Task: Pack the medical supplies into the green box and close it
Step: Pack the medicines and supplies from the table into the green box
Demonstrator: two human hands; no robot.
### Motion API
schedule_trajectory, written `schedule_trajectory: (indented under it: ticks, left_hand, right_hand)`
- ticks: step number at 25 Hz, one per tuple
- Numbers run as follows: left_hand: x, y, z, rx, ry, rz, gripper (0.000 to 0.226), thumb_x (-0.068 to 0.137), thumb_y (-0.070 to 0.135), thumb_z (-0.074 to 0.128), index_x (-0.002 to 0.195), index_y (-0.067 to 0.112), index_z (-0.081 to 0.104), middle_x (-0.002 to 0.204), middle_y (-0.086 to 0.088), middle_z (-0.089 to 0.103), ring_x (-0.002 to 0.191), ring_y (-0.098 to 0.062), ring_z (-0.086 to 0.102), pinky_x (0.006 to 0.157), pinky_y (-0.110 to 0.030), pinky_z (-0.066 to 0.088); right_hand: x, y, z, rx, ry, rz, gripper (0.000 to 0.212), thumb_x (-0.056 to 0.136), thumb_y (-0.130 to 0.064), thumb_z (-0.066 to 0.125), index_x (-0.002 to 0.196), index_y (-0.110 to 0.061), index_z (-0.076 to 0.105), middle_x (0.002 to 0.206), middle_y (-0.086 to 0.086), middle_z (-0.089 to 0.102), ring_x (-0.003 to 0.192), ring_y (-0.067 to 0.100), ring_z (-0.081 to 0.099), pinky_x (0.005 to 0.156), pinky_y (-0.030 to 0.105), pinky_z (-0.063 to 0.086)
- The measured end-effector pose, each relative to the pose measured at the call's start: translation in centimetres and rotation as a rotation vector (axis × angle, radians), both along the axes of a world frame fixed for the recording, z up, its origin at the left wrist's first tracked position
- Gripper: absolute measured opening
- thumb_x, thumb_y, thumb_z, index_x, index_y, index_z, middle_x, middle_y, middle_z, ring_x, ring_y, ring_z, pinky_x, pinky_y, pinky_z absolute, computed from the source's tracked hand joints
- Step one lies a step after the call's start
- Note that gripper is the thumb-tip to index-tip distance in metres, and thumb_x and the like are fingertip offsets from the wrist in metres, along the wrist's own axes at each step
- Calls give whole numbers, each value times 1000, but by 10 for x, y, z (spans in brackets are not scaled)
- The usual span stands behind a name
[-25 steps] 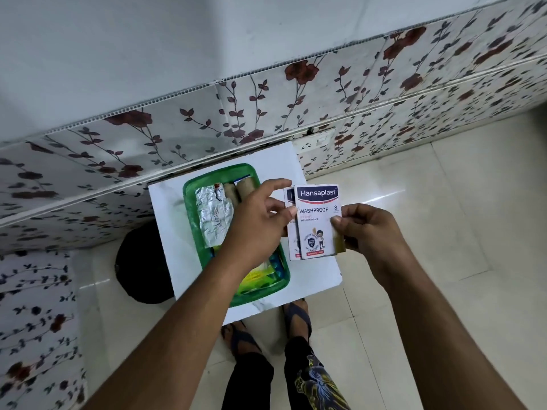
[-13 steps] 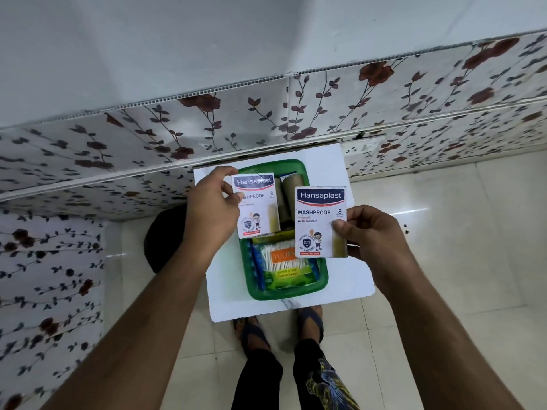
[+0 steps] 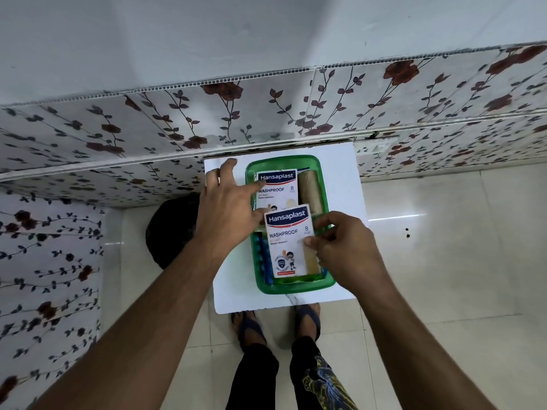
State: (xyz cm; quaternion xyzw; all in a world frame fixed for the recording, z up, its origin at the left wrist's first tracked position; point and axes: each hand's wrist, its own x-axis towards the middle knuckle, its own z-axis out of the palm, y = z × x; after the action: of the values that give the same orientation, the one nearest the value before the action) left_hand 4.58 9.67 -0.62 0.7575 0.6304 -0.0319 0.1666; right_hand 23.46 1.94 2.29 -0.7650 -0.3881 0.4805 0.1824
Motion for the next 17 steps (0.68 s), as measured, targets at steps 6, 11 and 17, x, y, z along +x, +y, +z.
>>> schedule_trajectory:
  ticks: [6,11,17]
  left_hand:
    - [-25,-16,2,93,-483,319,33,87,12,63,114,30,68,125,-6,48,119,-24,48,96,-43,47]
    - [-31,-28,-8,25,-538,321,34,86,13,63,116,28,67,120,-3,51,116,-20,51,92,-39,51]
    - [-33,-38,-18,-112,-629,502,29,88,13,59,111,30,67,103,3,63,83,-11,62,71,-24,46]
  right_hand:
    - [-28,-5,-3,11,-212,233,27,81,-15,66,106,-23,59,96,3,74,83,27,68,66,29,50]
    - [-41,-10,-5,58,-368,404,42,79,-12,66,118,-19,50,104,7,71,89,32,66,66,31,48]
    - [-2,-10,4,204,-550,165,28,86,-34,63,113,-26,60,101,-4,69,86,22,65,63,28,42]
